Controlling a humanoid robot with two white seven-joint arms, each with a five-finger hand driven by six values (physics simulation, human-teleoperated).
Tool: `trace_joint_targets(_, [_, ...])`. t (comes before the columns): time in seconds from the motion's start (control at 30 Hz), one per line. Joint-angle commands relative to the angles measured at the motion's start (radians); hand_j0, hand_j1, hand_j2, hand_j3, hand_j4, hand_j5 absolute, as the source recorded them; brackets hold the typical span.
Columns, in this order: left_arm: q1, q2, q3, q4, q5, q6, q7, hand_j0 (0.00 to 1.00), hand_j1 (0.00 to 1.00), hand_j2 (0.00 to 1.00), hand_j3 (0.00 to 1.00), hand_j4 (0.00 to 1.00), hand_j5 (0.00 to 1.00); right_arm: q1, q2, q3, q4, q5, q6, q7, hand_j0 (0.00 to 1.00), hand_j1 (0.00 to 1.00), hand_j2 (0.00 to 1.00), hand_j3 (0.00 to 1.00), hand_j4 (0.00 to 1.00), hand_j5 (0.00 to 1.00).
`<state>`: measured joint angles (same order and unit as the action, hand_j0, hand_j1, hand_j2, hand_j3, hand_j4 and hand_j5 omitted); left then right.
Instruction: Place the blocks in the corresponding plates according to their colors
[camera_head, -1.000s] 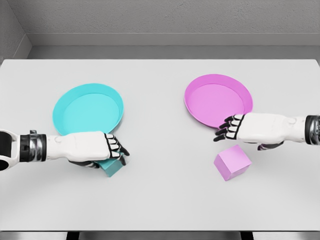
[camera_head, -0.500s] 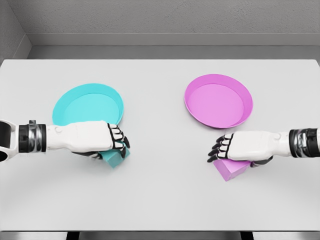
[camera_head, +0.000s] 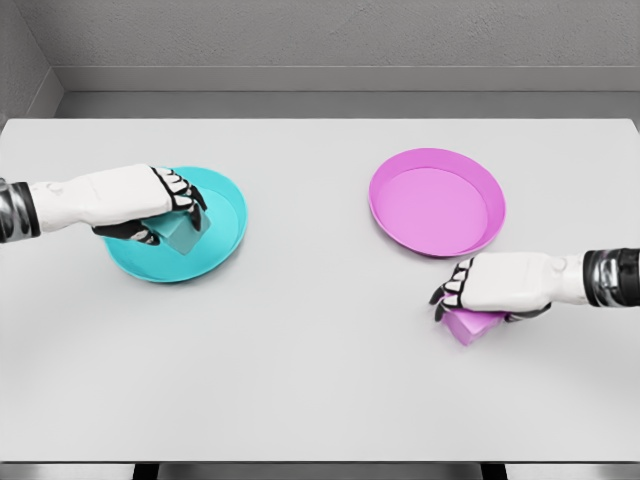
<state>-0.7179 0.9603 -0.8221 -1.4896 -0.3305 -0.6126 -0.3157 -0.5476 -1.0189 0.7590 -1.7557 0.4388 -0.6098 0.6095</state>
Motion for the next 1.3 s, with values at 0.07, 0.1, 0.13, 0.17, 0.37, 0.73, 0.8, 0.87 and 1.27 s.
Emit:
trace_joint_targets(0.07, [0.000, -0.034, 0.012, 0.088, 0.001, 0.002, 0.000, 0.45, 0.45, 0.45, 0.45, 0.45, 0.45, 0.000, -0.001, -0.050, 0.024, -0.021, -0.001, 0.001, 0.57, 0.57, 0.57, 0.57, 0.57, 0.57])
trace_joint_targets(0.1, [0.000, -0.038, 0.011, 0.094, 0.001, 0.002, -0.002, 0.46, 0.46, 0.46, 0.46, 0.46, 0.46, -0.002, -0.003, -0.053, 0.025, -0.025, -0.001, 0.001, 0.57, 0.57, 0.57, 0.57, 0.57, 0.57])
trace_joint_targets(0.13, [0.000, -0.043, 0.009, 0.095, -0.001, 0.002, -0.003, 0.46, 0.46, 0.46, 0.46, 0.46, 0.46, -0.005, -0.001, -0.061, 0.027, -0.032, -0.001, 0.001, 0.57, 0.57, 0.57, 0.57, 0.57, 0.57])
trace_joint_targets(0.17, [0.000, -0.051, 0.008, 0.097, -0.001, 0.002, -0.003, 0.47, 0.47, 0.47, 0.47, 0.47, 0.47, -0.009, -0.001, -0.069, 0.041, -0.034, -0.001, 0.001, 0.57, 0.57, 0.57, 0.57, 0.57, 0.57])
trace_joint_targets(0.37, [0.000, -0.072, 0.001, 0.134, -0.004, 0.002, -0.005, 0.69, 0.69, 0.69, 0.69, 0.69, 0.69, -0.069, 0.000, -0.090, 0.094, -0.077, -0.001, 0.001, 0.57, 0.57, 0.57, 0.57, 0.57, 0.57])
trace_joint_targets(0.73, [0.000, -0.097, -0.002, 0.212, 0.008, 0.002, -0.002, 1.00, 1.00, 1.00, 1.00, 1.00, 1.00, -0.327, 0.266, -0.073, 0.383, -0.112, -0.001, 0.001, 0.58, 0.58, 0.58, 0.58, 0.58, 0.58])
trace_joint_targets(0.8, [0.000, -0.094, 0.000, 0.213, 0.008, 0.002, 0.000, 1.00, 1.00, 1.00, 1.00, 1.00, 1.00, -0.357, 0.293, -0.081, 0.421, -0.107, -0.001, 0.001, 0.79, 0.79, 0.79, 0.79, 0.79, 0.79])
trace_joint_targets(0.87, [0.000, -0.092, 0.001, 0.215, 0.010, 0.002, 0.001, 1.00, 1.00, 1.00, 1.00, 1.00, 1.00, -0.351, 0.287, -0.158, 0.518, -0.103, -0.001, 0.001, 1.00, 1.00, 1.00, 1.00, 1.00, 1.00])
trace_joint_targets(1.27, [-0.011, 0.070, 0.011, 0.207, 0.125, 0.002, 0.007, 1.00, 1.00, 1.00, 1.00, 1.00, 1.00, -0.278, 0.218, -0.362, 0.697, -0.098, -0.001, 0.001, 1.00, 1.00, 1.00, 1.00, 1.00, 1.00])
